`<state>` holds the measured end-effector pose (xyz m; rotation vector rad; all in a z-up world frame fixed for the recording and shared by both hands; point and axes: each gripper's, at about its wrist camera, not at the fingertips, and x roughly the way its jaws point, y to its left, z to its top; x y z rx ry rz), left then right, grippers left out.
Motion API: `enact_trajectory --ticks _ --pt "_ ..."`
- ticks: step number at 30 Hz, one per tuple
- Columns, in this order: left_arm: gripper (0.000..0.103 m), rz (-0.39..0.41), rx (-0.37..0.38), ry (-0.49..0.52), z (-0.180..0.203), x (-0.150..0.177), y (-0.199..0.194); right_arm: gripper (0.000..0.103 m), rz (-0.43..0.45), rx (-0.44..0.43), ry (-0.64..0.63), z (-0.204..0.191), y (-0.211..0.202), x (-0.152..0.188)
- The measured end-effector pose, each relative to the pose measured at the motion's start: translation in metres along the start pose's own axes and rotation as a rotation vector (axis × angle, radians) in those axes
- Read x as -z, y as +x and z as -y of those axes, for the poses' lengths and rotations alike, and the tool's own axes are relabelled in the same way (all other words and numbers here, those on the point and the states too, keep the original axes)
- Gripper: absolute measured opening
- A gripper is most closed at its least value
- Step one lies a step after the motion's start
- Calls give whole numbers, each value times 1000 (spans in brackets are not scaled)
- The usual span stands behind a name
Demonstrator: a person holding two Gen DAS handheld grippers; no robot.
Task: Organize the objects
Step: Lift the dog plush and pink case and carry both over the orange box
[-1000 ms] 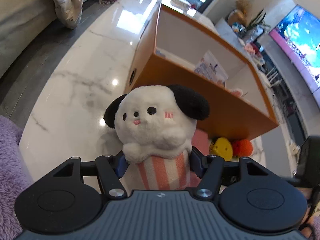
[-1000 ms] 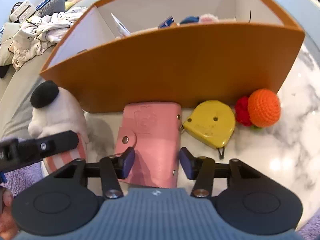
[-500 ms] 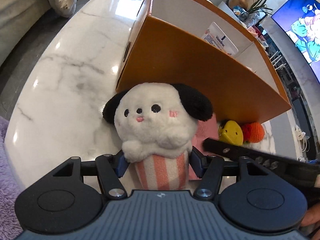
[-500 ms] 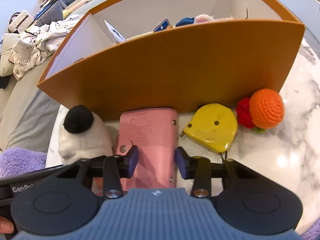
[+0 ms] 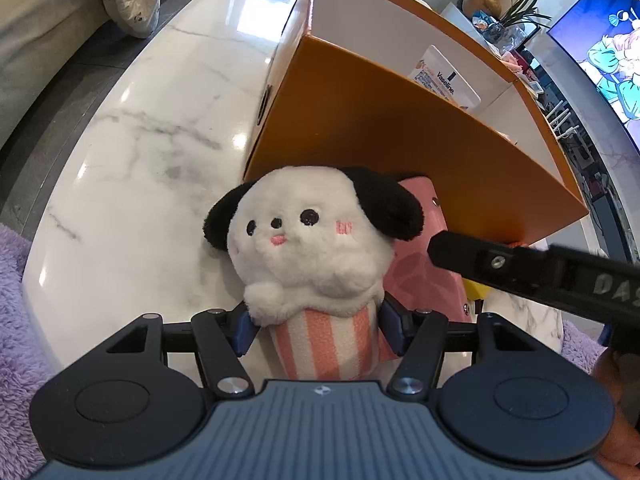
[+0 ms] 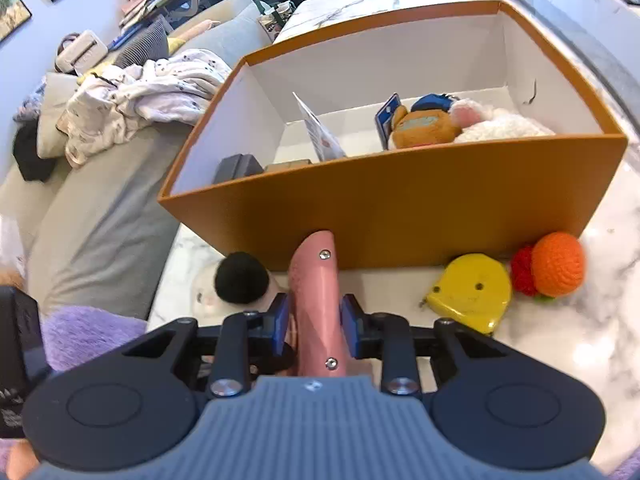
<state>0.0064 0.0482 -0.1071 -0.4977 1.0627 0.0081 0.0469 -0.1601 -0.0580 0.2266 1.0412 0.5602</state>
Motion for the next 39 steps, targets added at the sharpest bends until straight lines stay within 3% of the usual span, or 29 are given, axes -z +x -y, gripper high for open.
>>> enact_trajectory --ticks 4,9,16,26,31,39 --pt "71 1 -7 -8 -2 1 -2 30 -3 -103 31 -2 7 -9" --pt "71 4 -13 -8 -2 2 -2 25 -38 -80 19 -9 27 -10" --pt "70 2 3 -11 -6 5 -6 20 -13 -19 -62 -18 20 -2" --pt "70 117 158 71 19 -4 -64 19 172 -37 -128 -32 -56 -14" --pt "70 238 160 137 35 -28 -91 19 267 -64 -138 -40 -84 -33" --pt "70 297 122 172 65 -89 -88 19 347 -72 -104 -40 -93 -74"
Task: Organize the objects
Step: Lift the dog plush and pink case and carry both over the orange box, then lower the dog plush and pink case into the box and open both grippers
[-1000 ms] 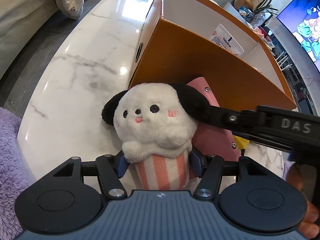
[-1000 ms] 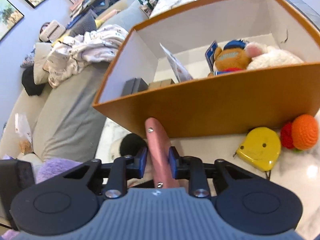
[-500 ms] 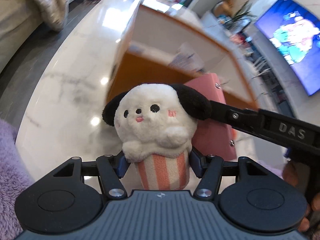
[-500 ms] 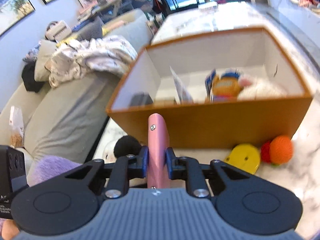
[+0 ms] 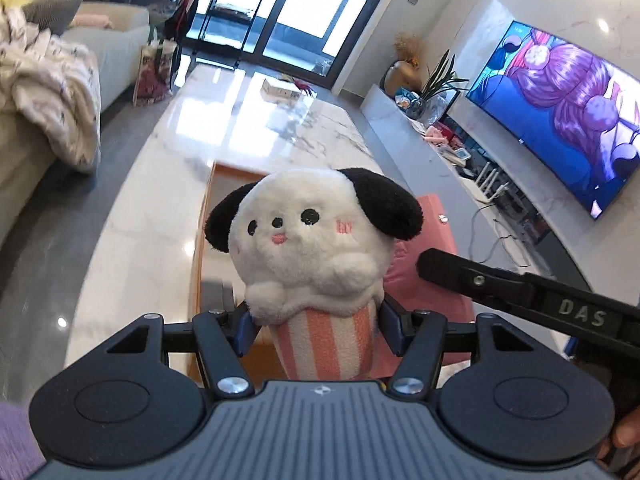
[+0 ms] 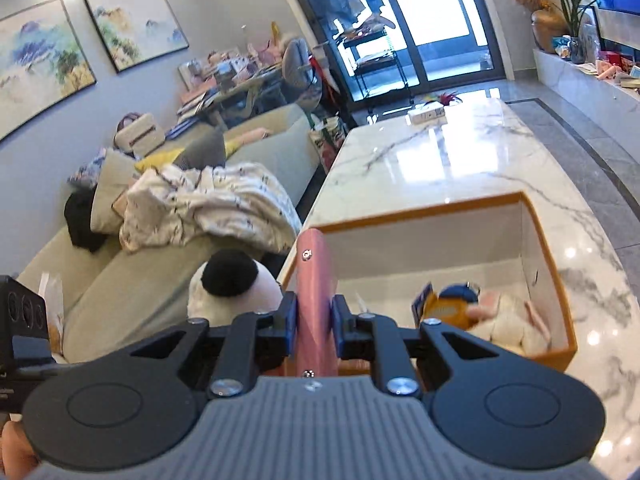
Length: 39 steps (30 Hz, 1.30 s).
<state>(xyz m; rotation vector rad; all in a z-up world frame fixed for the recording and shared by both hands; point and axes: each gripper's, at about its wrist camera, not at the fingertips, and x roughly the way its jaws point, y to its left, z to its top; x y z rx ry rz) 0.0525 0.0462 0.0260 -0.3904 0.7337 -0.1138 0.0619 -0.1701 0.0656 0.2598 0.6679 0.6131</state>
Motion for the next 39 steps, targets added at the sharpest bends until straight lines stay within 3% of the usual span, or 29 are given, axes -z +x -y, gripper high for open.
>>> enact_trajectory --ticks 6,16,26,30,39 --pt "70 -22 -48 41 5 -32 33 19 -1 7 46 14 27 -34" --pt "70 -135 -158 79 -10 -60 107 19 -49 71 81 54 96 -85" --pt "71 -234 -300 269 0 -44 147 19 -216 77 78 71 174 -67" --pt "71 -310 -262 241 -2 -42 154 19 -258 58 84 69 188 -57" --pt "74 -252 -264 257 -1 -41 157 19 -295 72 125 76 210 -52"
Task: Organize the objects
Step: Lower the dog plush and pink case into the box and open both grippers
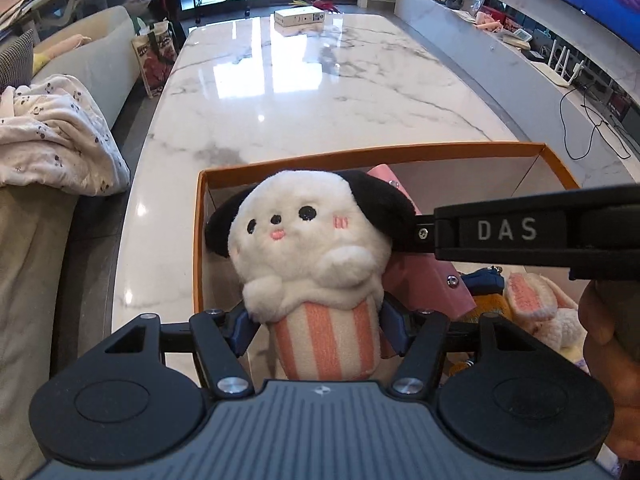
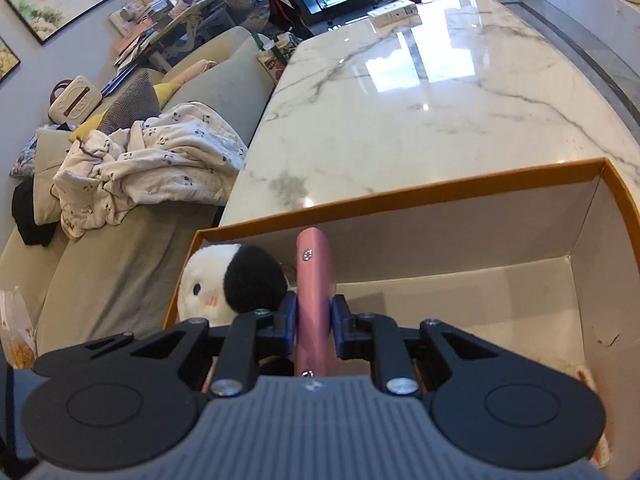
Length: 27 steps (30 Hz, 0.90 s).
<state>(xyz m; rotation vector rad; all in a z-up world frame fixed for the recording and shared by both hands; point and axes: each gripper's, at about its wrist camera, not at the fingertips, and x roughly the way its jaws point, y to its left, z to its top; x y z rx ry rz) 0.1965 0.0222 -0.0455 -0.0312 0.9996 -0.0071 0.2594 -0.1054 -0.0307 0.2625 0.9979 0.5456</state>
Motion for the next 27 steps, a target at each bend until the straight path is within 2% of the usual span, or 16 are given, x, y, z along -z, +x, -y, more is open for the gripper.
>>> enact_trajectory --ticks 10,20,24,27 --pt "74 55 101 -72 -19 4 -13 19 -32 72 20 6 17 5" --pt "72 120 191 -197 -58 4 -46 19 -47 149 9 -1 19 8" --pt "72 139 128 -188 -59 3 -51 19 -72 171 -10 -8 23 10" --pt "72 136 131 -192 -61 2 -51 19 -91 170 0 -12 29 10"
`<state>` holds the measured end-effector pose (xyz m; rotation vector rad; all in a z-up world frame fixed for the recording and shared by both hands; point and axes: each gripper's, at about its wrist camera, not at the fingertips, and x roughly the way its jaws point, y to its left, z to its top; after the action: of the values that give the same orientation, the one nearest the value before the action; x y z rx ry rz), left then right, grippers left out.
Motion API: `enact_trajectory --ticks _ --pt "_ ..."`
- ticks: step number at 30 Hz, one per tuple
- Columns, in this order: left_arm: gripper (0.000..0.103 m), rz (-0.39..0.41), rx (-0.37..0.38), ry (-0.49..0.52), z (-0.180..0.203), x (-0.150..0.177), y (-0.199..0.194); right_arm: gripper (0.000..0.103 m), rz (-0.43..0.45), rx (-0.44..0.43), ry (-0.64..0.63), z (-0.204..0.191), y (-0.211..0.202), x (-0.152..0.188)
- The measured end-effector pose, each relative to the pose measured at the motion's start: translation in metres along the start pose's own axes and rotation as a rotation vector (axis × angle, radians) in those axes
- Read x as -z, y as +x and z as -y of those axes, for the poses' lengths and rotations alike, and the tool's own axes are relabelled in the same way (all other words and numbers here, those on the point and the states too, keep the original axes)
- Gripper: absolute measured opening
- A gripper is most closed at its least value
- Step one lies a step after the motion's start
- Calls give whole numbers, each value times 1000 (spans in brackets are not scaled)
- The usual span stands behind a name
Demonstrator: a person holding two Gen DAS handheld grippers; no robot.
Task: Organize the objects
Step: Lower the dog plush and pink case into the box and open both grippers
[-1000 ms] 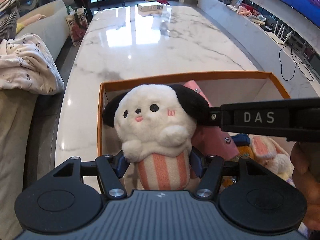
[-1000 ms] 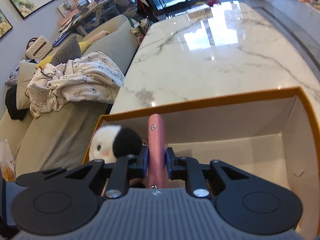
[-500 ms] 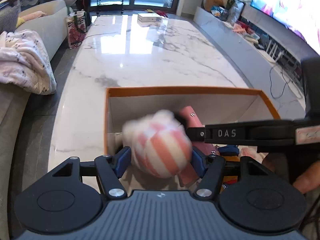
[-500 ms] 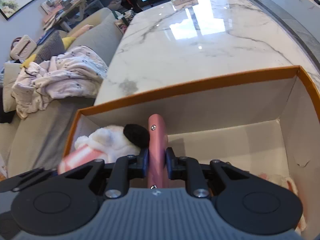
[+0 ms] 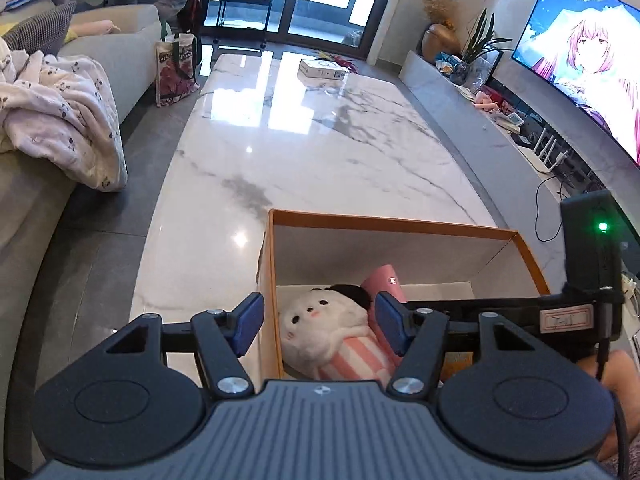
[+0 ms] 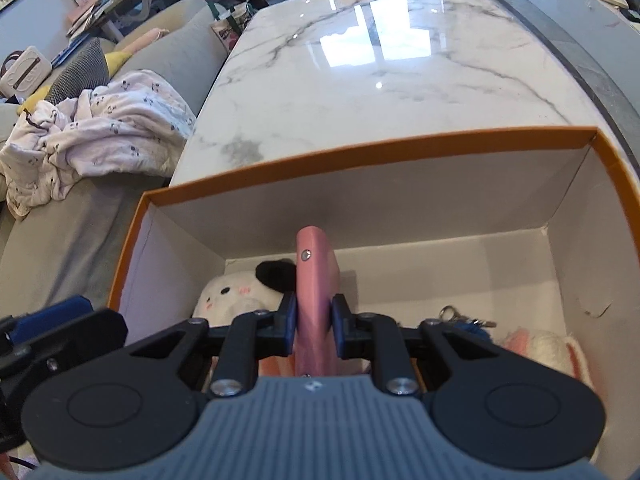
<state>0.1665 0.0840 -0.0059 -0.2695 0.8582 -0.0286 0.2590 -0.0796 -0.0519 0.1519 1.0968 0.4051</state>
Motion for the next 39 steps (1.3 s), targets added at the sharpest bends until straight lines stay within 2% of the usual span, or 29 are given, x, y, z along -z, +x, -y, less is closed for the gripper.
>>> enact_trajectory --ticks 5,13,16,17,20,24,27,28,31,33,39 --pt "72 -1 -13 1 -2 0 0 20 15 28 -17 -15 4 -3" --pt "72 -2 -26 -15 -11 2 -1 19 64 167 -199 -43 9 11" --pt "72 -4 -34 -23 -14 4 -1 20 61 191 -262 -52 11 16" --pt "72 -2 -36 -27 -15 4 -2 24 55 188 -273 -54 11 16" --pt "72 3 -41 -37 -19 4 -5 27 45 169 -254 -51 10 14" --pt "72 -5 -52 -55 -22 6 -6 32 28 105 -159 -35 5 10" --pt "72 -9 -50 -65 -25 7 -7 33 18 63 -92 -26 0 8" --pt "72 -9 -43 -69 -25 8 -8 33 21 50 -72 -23 -3 9" --pt "72 -7 -11 -89 -28 9 -11 23 36 35 -37 -18 -11 11" --pt "72 -7 -16 -88 -27 9 -12 21 38 31 -36 -18 -13 13" --pt "72 -4 -7 -83 -22 11 -16 19 51 68 -124 -35 -8 16"
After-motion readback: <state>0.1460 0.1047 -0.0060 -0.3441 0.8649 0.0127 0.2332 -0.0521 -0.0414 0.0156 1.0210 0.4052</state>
